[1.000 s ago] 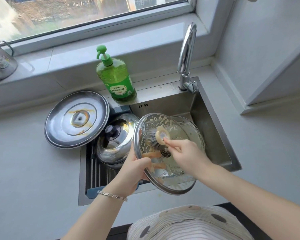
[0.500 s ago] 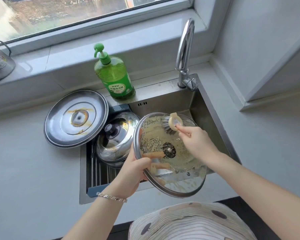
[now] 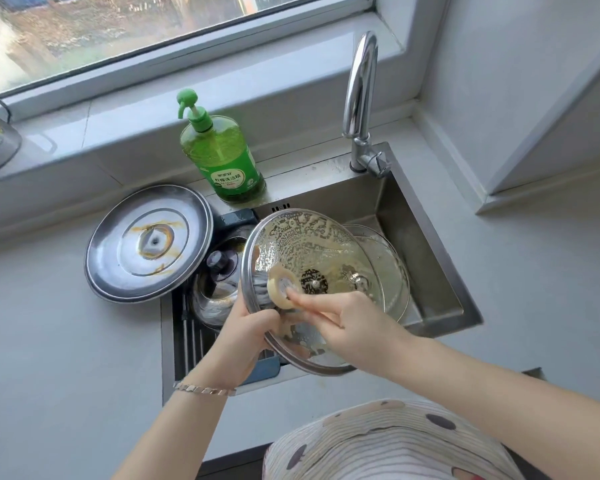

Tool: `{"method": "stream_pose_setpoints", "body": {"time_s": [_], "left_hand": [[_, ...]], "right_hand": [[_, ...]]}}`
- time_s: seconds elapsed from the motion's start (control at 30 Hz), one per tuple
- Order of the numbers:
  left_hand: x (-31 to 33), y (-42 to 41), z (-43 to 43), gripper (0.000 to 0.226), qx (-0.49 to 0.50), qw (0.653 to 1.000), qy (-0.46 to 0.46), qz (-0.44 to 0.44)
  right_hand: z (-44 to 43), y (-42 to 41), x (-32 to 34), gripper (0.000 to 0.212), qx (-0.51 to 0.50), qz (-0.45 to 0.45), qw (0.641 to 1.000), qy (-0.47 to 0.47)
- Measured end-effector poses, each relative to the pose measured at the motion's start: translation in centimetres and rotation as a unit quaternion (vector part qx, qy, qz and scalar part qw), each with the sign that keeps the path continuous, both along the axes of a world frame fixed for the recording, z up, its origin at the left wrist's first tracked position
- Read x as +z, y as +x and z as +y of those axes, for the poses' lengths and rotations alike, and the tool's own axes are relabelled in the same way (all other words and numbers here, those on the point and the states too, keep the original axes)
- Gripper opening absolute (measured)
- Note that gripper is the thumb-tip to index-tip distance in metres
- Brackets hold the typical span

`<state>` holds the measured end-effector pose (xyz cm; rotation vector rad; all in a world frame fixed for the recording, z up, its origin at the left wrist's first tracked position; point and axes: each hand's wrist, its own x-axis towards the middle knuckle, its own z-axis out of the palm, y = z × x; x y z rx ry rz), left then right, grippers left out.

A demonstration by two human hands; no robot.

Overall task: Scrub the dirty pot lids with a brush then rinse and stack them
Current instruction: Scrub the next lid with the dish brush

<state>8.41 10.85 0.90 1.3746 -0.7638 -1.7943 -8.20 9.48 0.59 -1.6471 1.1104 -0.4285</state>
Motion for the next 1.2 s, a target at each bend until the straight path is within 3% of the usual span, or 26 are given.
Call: {"method": "stream_pose_setpoints", "body": {"time_s": [0.2, 0.37, 0.53, 0.63, 0.73, 0.83, 0.9, 1.0, 1.07, 1.2], "left_hand": [[-0.9, -0.5, 0.7, 0.071, -0.034, 0.996, 0.051, 0.057], [-1.0, 1.1, 0.8, 0.059, -0.021, 0.999, 0.033, 0.016], [-0.8, 1.2, 1.1, 0.071, -0.045, 0.997, 0.055, 0.042], [-0.3, 1.7, 0.9, 0.063, -0.027, 0.998, 0.037, 0.03], [-0.3, 2.5, 1.2, 0.073, -0.011, 1.0, 0.025, 0.009], [-0.1, 2.2, 1.6, 0.081, -0.027, 0.999, 0.02, 0.003], [0.0, 1.8, 1.5, 0.078, -0.037, 0.999, 0.015, 0.004], [0.1, 1.8, 1.3, 0.081, -0.013, 1.0, 0.01, 0.004], [0.1, 2.1, 1.4, 0.088, 0.009, 1.0, 0.002, -0.009], [0.3, 1.4, 0.9, 0.084, 0.033, 0.999, -0.023, -0.003]], "right_hand": [[-3.8, -0.1, -1.2, 0.037, -0.059, 0.054, 0.997, -0.022], [0.6, -0.5, -0.5, 0.034, 0.06, 0.021, 0.998, 0.027], [-3.1, 0.2, -1.3, 0.036, -0.032, 0.026, 0.999, -0.007], [-0.5, 0.3, -0.7, 0.037, 0.059, 0.018, 0.998, -0.032], [1.1, -1.7, -0.9, 0.037, 0.127, 0.074, 0.987, -0.066], [-1.5, -2.9, -2.7, 0.037, 0.046, 0.12, 0.99, -0.055], [-1.7, -2.3, -2.9, 0.037, 0.01, 0.102, 0.993, -0.052], [1.9, -1.9, -2.5, 0.04, 0.091, 0.065, 0.989, -0.097], [2.8, -2.8, -2.5, 0.041, 0.119, 0.087, 0.983, -0.112], [-0.6, -3.0, -3.3, 0.039, 0.037, 0.121, 0.988, -0.085]]}}
